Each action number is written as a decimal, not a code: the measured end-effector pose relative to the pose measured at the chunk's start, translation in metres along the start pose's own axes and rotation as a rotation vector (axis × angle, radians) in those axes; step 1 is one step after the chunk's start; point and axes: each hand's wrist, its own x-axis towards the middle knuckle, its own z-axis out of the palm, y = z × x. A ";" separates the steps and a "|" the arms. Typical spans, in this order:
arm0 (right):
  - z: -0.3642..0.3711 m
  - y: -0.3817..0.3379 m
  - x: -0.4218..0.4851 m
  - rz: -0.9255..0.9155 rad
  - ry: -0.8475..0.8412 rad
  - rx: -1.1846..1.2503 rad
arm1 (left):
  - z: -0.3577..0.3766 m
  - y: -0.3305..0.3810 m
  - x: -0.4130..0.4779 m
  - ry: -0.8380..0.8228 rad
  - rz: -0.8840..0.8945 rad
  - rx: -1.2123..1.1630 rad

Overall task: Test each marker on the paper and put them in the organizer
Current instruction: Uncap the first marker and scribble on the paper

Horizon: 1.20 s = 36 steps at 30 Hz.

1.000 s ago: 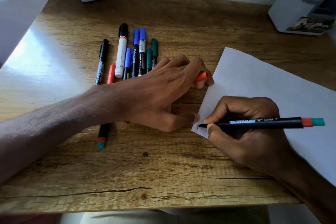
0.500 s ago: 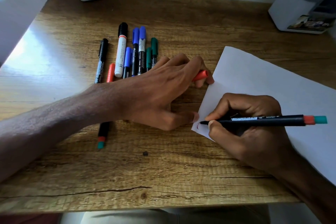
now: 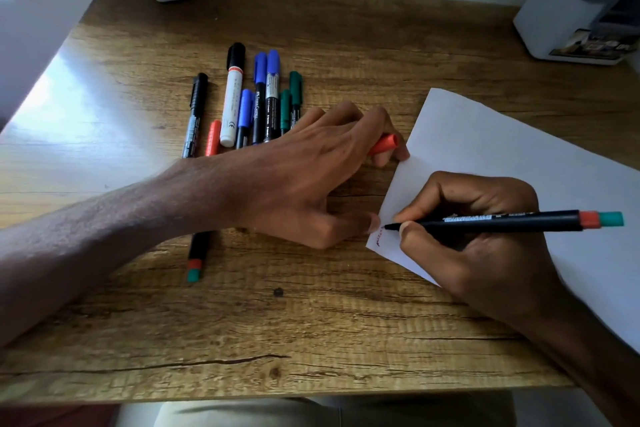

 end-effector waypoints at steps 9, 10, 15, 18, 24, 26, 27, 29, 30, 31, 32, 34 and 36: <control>0.000 0.001 0.001 -0.001 0.013 -0.021 | 0.001 0.000 0.000 0.022 0.015 0.002; 0.001 0.001 0.002 0.002 0.022 -0.014 | 0.001 0.000 0.000 0.024 0.017 0.009; -0.006 0.006 0.002 0.094 0.178 0.296 | 0.001 -0.002 0.000 0.036 0.044 0.019; -0.008 0.008 0.004 0.115 0.258 0.403 | -0.001 -0.001 0.000 0.046 0.069 0.014; -0.011 0.004 0.002 0.111 0.304 0.536 | -0.008 0.000 0.002 0.197 0.048 -0.085; -0.011 0.003 0.002 0.109 0.287 0.547 | -0.007 -0.003 0.003 0.242 0.036 -0.071; -0.011 0.002 0.002 0.102 0.279 0.548 | -0.006 -0.005 0.003 0.250 0.028 -0.045; -0.011 0.000 0.002 0.083 0.262 0.542 | -0.004 -0.006 0.005 0.257 0.024 -0.009; -0.010 -0.001 0.002 0.075 0.255 0.535 | -0.004 -0.007 0.005 0.259 0.024 -0.007; -0.010 -0.001 0.002 0.066 0.249 0.531 | -0.004 -0.007 0.005 0.262 0.026 -0.011; -0.010 -0.001 0.002 0.059 0.247 0.529 | -0.004 -0.007 0.006 0.267 0.027 -0.015; -0.010 -0.002 0.002 0.055 0.249 0.531 | -0.004 -0.007 0.006 0.272 0.025 -0.020; -0.010 -0.001 0.003 0.057 0.258 0.526 | -0.004 -0.007 0.006 0.279 0.025 -0.021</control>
